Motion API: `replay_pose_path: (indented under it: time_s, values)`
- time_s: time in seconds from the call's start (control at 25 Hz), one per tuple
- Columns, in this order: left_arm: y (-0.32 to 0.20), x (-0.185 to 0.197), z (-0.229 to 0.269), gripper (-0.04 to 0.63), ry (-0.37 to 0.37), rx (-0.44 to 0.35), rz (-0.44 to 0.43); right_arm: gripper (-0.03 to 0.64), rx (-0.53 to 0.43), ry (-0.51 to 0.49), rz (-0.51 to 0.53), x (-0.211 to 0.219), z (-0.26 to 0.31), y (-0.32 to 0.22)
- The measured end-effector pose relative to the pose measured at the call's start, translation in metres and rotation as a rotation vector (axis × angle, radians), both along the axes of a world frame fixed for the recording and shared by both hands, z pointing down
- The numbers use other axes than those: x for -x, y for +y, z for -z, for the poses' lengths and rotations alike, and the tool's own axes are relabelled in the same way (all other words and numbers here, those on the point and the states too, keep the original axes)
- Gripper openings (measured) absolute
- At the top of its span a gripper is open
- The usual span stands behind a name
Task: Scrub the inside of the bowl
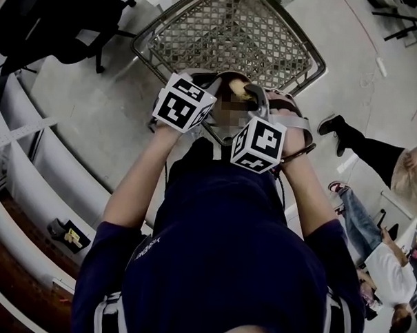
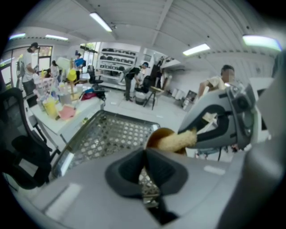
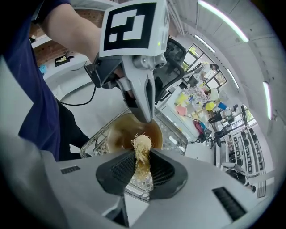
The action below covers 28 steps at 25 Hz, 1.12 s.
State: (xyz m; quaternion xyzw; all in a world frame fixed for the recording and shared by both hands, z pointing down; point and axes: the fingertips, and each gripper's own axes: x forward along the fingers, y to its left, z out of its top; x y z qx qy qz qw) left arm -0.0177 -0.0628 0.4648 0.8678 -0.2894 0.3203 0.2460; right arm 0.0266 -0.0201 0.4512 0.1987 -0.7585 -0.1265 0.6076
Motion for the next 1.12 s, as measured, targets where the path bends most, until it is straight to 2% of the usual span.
replay_pose_path:
  time_s: [0.48, 1.12]
  values:
    - [-0.014, 0.0, 0.013, 0.012, 0.021, -0.021, 0.016, 0.071, 0.041, -0.025, 0.052, 0.025, -0.006, 0.018]
    - [-0.017, 0.003, 0.009, 0.014, 0.035, 0.0, 0.015, 0.072, -0.056, -0.05, -0.031, 0.013, 0.014, -0.028]
